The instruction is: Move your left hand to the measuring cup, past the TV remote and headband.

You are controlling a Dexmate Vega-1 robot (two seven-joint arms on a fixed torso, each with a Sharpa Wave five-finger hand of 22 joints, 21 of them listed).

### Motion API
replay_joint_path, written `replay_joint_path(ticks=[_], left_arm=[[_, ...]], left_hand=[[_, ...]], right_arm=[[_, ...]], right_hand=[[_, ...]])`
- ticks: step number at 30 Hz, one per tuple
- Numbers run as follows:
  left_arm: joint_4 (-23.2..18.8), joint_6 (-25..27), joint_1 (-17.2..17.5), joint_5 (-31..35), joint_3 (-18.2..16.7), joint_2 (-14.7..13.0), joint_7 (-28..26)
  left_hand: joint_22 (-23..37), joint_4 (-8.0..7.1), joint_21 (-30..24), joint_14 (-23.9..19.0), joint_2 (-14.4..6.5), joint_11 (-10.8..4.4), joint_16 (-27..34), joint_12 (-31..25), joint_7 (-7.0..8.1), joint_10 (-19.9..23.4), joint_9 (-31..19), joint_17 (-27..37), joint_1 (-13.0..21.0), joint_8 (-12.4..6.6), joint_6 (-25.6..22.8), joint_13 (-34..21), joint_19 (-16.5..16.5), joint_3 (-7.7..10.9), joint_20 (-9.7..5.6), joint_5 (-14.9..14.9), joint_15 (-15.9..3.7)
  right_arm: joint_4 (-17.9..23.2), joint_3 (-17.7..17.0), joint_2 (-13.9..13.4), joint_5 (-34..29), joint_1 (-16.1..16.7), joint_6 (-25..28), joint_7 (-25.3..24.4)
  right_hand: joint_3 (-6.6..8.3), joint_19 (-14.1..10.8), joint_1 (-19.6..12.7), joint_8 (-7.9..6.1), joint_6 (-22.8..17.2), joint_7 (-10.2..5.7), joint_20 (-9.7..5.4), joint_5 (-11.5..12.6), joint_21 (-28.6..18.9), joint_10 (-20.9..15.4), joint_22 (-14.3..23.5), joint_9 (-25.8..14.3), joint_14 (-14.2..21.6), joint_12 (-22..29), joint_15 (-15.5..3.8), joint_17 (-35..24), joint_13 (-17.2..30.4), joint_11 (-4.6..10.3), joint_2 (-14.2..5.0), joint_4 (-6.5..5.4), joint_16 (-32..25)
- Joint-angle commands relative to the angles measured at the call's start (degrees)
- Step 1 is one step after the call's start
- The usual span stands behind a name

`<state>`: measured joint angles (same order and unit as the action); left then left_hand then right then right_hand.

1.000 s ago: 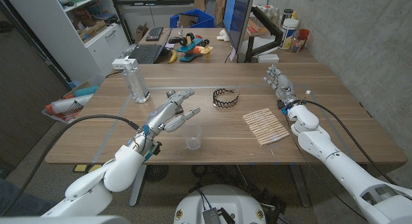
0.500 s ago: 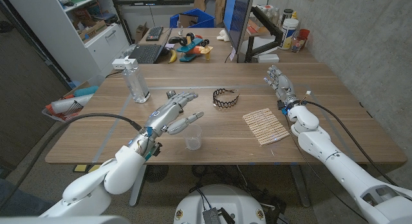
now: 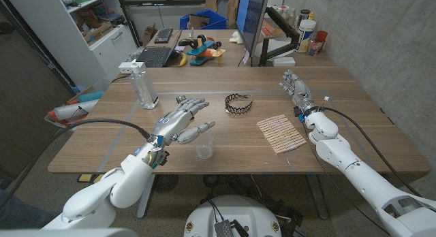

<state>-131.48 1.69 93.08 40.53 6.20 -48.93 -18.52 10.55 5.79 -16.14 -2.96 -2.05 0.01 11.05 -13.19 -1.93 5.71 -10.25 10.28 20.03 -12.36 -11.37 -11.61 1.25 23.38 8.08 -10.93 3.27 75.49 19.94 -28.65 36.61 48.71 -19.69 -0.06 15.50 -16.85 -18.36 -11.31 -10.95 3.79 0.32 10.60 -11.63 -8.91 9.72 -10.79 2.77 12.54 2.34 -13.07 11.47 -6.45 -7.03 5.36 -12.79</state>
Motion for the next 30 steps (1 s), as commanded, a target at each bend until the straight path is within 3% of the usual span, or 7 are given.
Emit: replay_joint_path(ticks=[1, 21, 30], left_arm=[[0.0, 4.25, -2.47, 3.4, 2.54, -0.75, 1.61], [-0.43, 8.78, -2.91, 8.15, 5.86, -5.44, 2.42], [-0.14, 7.41, -2.8, 5.04, 5.42, -6.77, 2.38]], left_hand=[[0.11, 0.26, 0.29, -0.43, -0.2, -0.26, 0.39, -0.44, 0.12, 0.35, -0.33, 0.21, 0.6, -0.12, -0.82, -0.11, 0.2, 0.17, 0.5, 0.32, -0.06], [0.16, 0.53, 1.06, -1.24, -0.27, -1.09, 0.5, -0.53, 0.79, 0.99, -0.37, 0.25, 0.7, -0.03, -1.94, -0.18, 1.06, 0.11, 0.93, 0.29, -0.3], [0.17, 0.63, 0.98, -1.48, -0.33, -1.14, 0.49, -0.66, 1.04, 1.5, -0.38, 0.25, 0.76, -0.03, -2.47, -0.2, 0.46, 0.1, 0.95, 0.26, -0.33]], right_arm=[[0.35, -0.02, -0.59, -0.17, 0.29, 0.13, 0.07], [3.28, -0.21, -0.97, -1.15, 2.08, 0.23, -2.37], [3.38, 0.22, -0.56, -1.52, 2.18, 0.49, -2.9]], right_hand=[[0.01, -0.32, -0.11, -0.04, -0.23, -0.29, -0.21, 0.09, 0.1, -0.62, 0.13, -0.09, 0.5, -0.25, 0.06, 0.04, 0.09, 0.01, -0.52, 0.25, -0.34], [-0.07, -0.36, -0.06, -0.02, -0.25, -0.35, -0.19, 0.09, 0.17, -0.63, 0.13, -0.09, 0.51, -0.32, 0.09, 0.03, 0.09, 0.0, -0.52, 0.25, -0.29], [-0.11, -0.36, -0.03, -0.02, -0.27, -0.41, -0.17, 0.09, 0.19, -0.63, 0.13, -0.09, 0.51, -0.34, 0.15, 0.03, 0.09, -0.03, -0.51, 0.25, -0.28]])
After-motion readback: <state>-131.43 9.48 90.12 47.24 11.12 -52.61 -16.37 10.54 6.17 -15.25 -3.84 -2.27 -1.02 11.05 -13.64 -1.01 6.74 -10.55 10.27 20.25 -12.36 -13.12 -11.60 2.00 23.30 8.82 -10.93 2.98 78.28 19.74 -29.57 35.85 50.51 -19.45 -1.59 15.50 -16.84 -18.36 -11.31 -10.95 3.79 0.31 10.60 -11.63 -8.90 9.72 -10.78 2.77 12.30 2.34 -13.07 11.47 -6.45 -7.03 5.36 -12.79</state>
